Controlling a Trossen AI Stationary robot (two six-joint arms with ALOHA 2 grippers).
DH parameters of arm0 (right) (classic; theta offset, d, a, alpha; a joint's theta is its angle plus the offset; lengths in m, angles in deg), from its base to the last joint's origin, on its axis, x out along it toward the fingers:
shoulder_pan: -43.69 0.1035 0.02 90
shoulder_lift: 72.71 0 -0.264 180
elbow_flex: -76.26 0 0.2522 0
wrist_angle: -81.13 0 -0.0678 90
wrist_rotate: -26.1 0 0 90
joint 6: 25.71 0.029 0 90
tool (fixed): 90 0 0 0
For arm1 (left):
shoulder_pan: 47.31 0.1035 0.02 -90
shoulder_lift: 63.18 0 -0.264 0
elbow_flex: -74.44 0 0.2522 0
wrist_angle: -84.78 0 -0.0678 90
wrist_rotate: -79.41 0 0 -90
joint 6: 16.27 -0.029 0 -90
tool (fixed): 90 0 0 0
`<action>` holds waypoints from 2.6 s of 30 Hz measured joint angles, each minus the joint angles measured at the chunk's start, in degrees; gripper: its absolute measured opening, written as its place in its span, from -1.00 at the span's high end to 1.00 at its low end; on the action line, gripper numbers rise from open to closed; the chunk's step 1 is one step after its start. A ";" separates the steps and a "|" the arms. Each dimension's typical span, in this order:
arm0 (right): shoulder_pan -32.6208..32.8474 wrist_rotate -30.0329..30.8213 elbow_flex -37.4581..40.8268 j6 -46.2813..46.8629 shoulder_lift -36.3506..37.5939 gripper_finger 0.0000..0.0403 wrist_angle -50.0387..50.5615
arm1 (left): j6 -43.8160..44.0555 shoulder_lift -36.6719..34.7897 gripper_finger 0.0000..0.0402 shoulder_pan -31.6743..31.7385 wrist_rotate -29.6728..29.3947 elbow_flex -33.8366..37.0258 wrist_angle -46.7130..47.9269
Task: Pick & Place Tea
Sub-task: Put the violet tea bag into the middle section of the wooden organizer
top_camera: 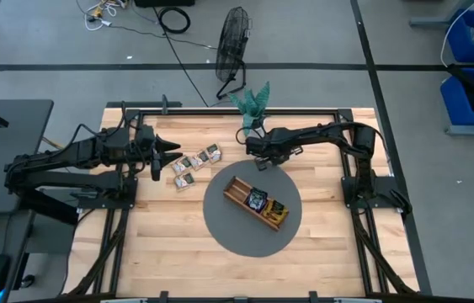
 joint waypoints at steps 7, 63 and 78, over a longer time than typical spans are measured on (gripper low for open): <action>0.44 0.20 1.28 -2.75 0.02 1.00 3.30 | -0.01 0.00 0.18 0.01 0.00 0.00 0.00; -7.37 -1.16 45.90 22.04 36.51 -0.18 -50.31 | 2.85 0.00 0.18 0.00 -0.02 0.00 1.01; -8.53 -10.94 45.81 10.90 27.82 0.15 -65.82 | 3.25 0.00 0.18 -0.01 -0.02 0.00 2.58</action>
